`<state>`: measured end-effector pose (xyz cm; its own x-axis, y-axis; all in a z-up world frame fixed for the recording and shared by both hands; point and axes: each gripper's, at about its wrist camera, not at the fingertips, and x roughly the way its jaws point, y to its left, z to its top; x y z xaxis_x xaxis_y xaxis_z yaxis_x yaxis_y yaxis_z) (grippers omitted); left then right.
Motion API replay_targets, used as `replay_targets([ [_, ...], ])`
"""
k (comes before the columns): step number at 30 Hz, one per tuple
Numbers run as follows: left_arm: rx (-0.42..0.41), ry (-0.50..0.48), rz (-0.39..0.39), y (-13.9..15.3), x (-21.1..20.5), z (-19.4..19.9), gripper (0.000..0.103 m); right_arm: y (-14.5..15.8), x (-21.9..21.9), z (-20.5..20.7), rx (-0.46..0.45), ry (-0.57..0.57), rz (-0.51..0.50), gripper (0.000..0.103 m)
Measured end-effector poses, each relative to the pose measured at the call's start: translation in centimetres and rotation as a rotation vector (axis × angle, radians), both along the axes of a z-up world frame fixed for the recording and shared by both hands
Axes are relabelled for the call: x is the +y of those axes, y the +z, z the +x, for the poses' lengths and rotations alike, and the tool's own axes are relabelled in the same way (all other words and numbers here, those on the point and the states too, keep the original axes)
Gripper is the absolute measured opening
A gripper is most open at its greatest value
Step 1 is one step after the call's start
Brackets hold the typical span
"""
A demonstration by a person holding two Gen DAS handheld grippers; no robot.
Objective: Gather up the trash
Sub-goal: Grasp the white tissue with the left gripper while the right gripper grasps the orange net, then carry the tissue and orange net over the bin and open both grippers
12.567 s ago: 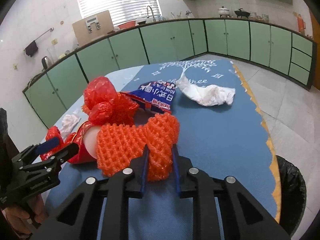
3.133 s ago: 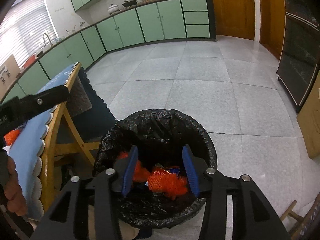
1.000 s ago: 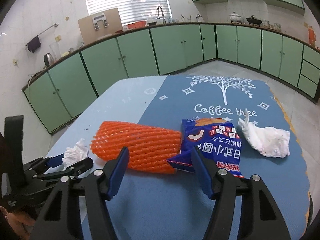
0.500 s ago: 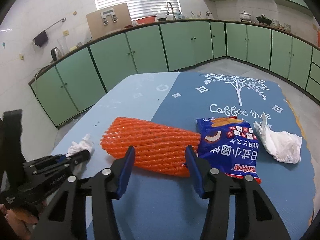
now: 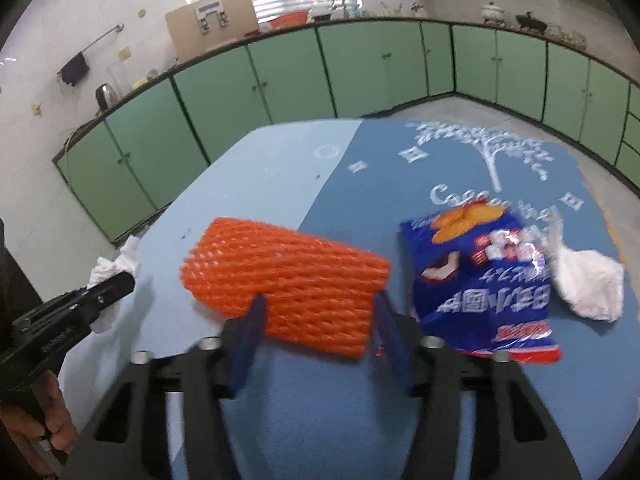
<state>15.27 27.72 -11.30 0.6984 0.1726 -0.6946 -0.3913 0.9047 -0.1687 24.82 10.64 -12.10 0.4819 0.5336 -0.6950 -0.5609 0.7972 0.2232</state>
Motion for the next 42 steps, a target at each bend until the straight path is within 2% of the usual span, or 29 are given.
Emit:
replay_targets([
  [4,0.008,0.001,0.001,-0.2,0.0,0.3,0.012,-0.7,0.4,-0.3,0.028,0.024,0.000,0.017],
  [7,0.013,0.000,0.001,-0.4,0.0,0.3,0.012,-0.4,0.4,-0.7,0.011,0.043,0.012,0.012],
  [16,-0.006,-0.027,0.017,0.7,-1.4,0.1,0.012,2.2,-1.2,-2.8,-0.053,0.024,0.065,0.012],
  [25,-0.058,-0.091,0.033,3.0,-4.8,-0.6,0.012,6.0,-5.1,-5.0,-0.113,-0.030,0.111,0.012],
  [33,-0.116,-0.201,0.024,5.3,-10.2,-1.1,0.012,8.8,-11.6,-7.7,-0.171,-0.133,0.137,0.012],
  [42,-0.147,-0.379,-0.001,6.3,-18.8,0.0,0.012,9.0,-21.4,-9.7,-0.190,-0.332,0.126,0.012],
])
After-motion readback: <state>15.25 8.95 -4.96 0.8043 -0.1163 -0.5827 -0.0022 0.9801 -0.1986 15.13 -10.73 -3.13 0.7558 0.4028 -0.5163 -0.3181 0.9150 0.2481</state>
